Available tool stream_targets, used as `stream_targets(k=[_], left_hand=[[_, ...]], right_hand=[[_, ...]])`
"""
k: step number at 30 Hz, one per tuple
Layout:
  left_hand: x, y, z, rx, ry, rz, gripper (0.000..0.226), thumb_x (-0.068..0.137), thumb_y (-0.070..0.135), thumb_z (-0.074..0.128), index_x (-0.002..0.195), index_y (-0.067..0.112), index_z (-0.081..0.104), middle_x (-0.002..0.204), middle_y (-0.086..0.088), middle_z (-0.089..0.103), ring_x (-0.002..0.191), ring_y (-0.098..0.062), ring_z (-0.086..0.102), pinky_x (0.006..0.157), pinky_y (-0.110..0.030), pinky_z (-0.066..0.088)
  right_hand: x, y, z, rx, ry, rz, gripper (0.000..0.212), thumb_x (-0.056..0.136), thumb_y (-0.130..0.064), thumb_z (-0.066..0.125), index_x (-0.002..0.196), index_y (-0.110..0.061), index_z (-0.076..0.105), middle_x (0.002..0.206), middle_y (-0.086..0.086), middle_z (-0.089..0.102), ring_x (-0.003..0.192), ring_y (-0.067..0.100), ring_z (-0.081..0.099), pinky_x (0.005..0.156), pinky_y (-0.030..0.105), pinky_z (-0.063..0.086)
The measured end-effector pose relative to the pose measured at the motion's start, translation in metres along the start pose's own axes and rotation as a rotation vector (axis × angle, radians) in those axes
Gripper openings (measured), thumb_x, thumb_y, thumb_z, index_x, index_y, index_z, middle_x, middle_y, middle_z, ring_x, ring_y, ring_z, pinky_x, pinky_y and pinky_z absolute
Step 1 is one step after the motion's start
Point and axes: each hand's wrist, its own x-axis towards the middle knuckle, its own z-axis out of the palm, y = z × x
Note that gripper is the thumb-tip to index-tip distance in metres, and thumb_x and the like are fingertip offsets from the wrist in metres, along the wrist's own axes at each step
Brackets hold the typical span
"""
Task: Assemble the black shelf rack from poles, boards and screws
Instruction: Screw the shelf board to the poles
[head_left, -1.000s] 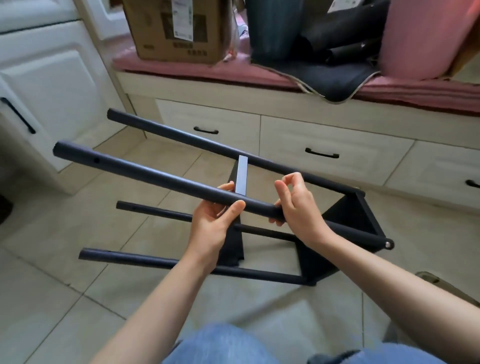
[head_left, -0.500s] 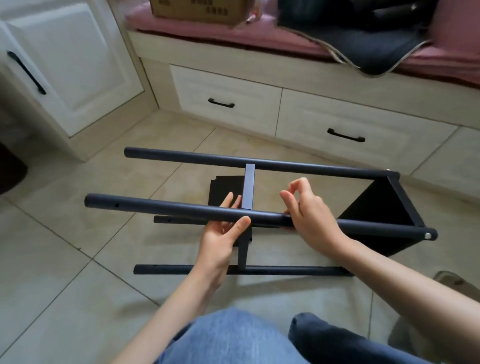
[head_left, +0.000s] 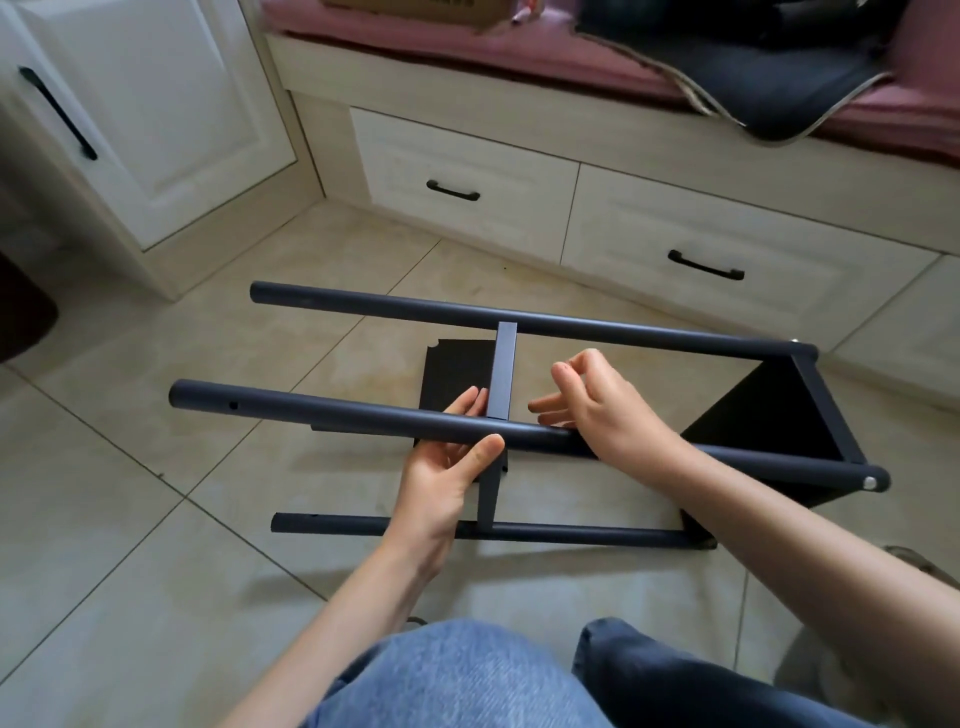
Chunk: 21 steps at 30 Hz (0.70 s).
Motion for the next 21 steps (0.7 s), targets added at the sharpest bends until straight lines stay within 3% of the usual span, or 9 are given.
stream_targets(k=[3,5,6,9,11,16,21], left_hand=[[-0.001,0.004,0.003,0.045,-0.012,0.008,0.057,0.075,0.024,0.076,0.13,0.029,0.06,0.127,0.014,0.068,0.122,-0.007,0.062,0.093,-0.014,0.049],[-0.001,0.006,0.006,0.077,-0.031,0.007,0.057,0.076,0.026,0.077,0.131,0.026,0.062,0.124,0.007,0.071,0.119,-0.009,0.064,0.093,-0.015,0.049],[-0.001,0.007,0.008,0.084,-0.04,0.003,0.057,0.077,0.026,0.077,0.131,0.024,0.062,0.122,0.005,0.072,0.118,-0.009,0.064,0.092,-0.016,0.05],[-0.002,0.007,0.01,0.075,-0.051,-0.013,0.056,0.076,0.023,0.077,0.13,0.021,0.063,0.119,0.004,0.073,0.116,-0.009,0.066,0.09,-0.015,0.051],[-0.003,0.006,0.009,0.061,-0.05,-0.026,0.054,0.076,0.019,0.076,0.128,0.021,0.064,0.118,0.004,0.074,0.115,-0.009,0.066,0.089,-0.014,0.051],[-0.007,0.006,0.005,0.044,-0.062,-0.051,0.054,0.073,0.019,0.076,0.126,0.023,0.065,0.118,0.004,0.074,0.114,-0.009,0.067,0.087,-0.014,0.051],[-0.014,0.001,0.0,0.041,-0.057,-0.057,0.056,0.075,0.017,0.075,0.13,0.022,0.062,0.121,0.003,0.073,0.115,-0.008,0.066,0.087,-0.013,0.051]], right_hand=[[0.014,-0.018,0.001,0.246,-0.099,0.15,0.026,0.106,-0.039,0.033,0.094,-0.019,0.045,0.097,0.01,0.071,0.081,0.02,0.074,0.079,0.04,0.059],[0.02,-0.029,0.002,0.311,-0.131,0.214,0.028,0.106,-0.039,0.033,0.092,-0.021,0.05,0.09,0.008,0.071,0.07,0.018,0.074,0.072,0.035,0.058],[0.023,-0.032,0.002,0.35,-0.146,0.24,0.03,0.106,-0.038,0.033,0.093,-0.019,0.053,0.089,0.009,0.07,0.07,0.02,0.073,0.076,0.037,0.057],[0.028,-0.034,0.005,0.519,-0.204,0.31,0.037,0.107,-0.036,0.035,0.118,-0.005,0.053,0.107,0.02,0.064,0.09,0.036,0.068,0.091,0.05,0.051],[0.029,-0.032,0.007,0.577,-0.225,0.316,0.038,0.107,-0.034,0.034,0.122,-0.003,0.05,0.108,0.022,0.061,0.09,0.038,0.067,0.089,0.051,0.051],[0.028,-0.023,0.007,0.593,-0.266,0.296,0.036,0.107,-0.033,0.036,0.122,-0.005,0.052,0.118,0.028,0.059,0.095,0.04,0.066,0.089,0.052,0.052],[0.029,-0.02,0.015,0.411,-0.34,0.256,0.04,0.106,-0.04,0.036,0.119,-0.004,0.047,0.119,0.023,0.056,0.101,0.029,0.06,0.091,0.047,0.049]])
